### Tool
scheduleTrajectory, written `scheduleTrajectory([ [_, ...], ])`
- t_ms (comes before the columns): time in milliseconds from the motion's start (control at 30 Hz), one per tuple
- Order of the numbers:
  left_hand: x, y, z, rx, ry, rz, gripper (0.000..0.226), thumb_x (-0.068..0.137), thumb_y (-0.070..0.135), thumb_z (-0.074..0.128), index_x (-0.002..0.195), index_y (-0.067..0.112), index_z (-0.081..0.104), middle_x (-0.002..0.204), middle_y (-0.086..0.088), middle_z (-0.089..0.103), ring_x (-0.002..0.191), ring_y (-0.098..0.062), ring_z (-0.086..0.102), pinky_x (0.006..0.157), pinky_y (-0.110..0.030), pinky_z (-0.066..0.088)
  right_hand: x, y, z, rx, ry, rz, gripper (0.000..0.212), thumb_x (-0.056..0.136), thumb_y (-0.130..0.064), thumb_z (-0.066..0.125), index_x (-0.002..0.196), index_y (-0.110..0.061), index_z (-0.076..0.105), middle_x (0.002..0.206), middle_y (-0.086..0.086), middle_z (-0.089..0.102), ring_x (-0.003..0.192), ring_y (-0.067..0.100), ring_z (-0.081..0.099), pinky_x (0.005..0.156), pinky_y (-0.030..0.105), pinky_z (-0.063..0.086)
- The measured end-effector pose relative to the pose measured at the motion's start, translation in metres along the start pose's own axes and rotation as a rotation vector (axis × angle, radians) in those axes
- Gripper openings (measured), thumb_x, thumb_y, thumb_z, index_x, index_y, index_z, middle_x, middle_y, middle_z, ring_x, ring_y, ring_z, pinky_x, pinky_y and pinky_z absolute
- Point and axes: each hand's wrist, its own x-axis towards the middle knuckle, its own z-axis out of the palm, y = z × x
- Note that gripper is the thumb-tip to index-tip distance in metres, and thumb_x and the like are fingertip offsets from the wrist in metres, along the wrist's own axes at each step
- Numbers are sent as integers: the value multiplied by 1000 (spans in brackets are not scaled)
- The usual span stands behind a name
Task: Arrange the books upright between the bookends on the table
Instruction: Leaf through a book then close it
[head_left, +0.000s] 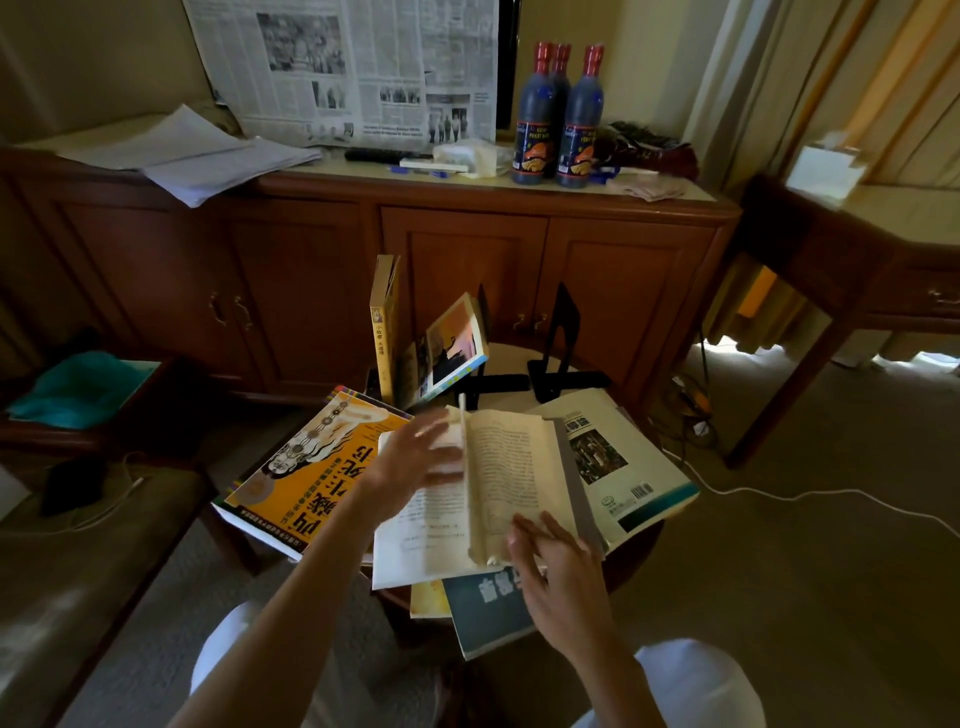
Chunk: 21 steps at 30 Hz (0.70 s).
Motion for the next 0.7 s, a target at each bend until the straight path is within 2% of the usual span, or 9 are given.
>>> scheduleTrajectory([
  [100,1,-14,29,646,69,91,52,85,18,76,132,22,55,124,5,64,99,-10,68,90,-43,58,2,0,0,188,59,28,58,91,-76,27,108,-37,65,116,-18,66,118,6,59,98,43,52],
  [167,4,-20,45,810,124,143,70,78,38,81,137,28,46,121,4,63,108,-16,64,91,-42,57,3,-1,-1,331,81,65,65,84,-84,31,114,-35,62,112,-11,67,102,6,66,81,31,60],
  [233,8,-28,51,894,190,150,87,75,49,80,145,32,31,134,-4,56,126,-29,49,103,-51,46,2,-1,-1,339,116,47,68,87,-78,34,139,-36,47,136,-5,57,115,3,59,88,30,58],
  [300,9,-30,55,969,226,159,96,77,46,79,150,29,19,145,-9,47,138,-33,33,112,-49,29,3,1,0,193,143,-37,61,96,-64,30,151,-40,27,158,-11,28,137,6,37,107,37,45],
  [400,8,-30,59,995,197,168,105,82,48,73,156,24,2,150,-8,42,144,-34,25,116,-47,20,1,-4,-1,-99,25,-82,70,91,-73,10,150,-39,28,159,-20,15,149,15,17,120,49,21],
  [467,11,-32,55,997,173,127,115,79,71,60,154,27,-16,149,-6,45,142,-33,31,118,-53,20,-1,-11,1,-203,-13,-22,84,83,-84,11,149,-36,31,160,-15,23,149,20,15,120,51,13],
  [567,17,-28,49,715,93,58,122,66,98,29,157,26,-7,138,-6,58,132,-24,49,117,-55,27,2,-22,10,-304,106,-2,78,83,-80,34,134,-23,52,145,-1,52,135,28,44,110,57,32],
  [600,18,-26,48,642,82,36,121,67,98,25,158,22,-1,143,-7,54,136,-23,46,119,-54,24,3,-24,13,-325,156,-13,69,84,-71,41,128,-19,55,137,2,59,128,27,52,107,57,38],
  [700,16,-17,45,497,106,35,83,88,81,23,155,33,15,158,3,29,144,-19,31,118,-50,26,6,-23,16,-122,288,-4,47,87,-56,42,116,-22,57,119,-1,66,112,20,61,96,45,52],
])
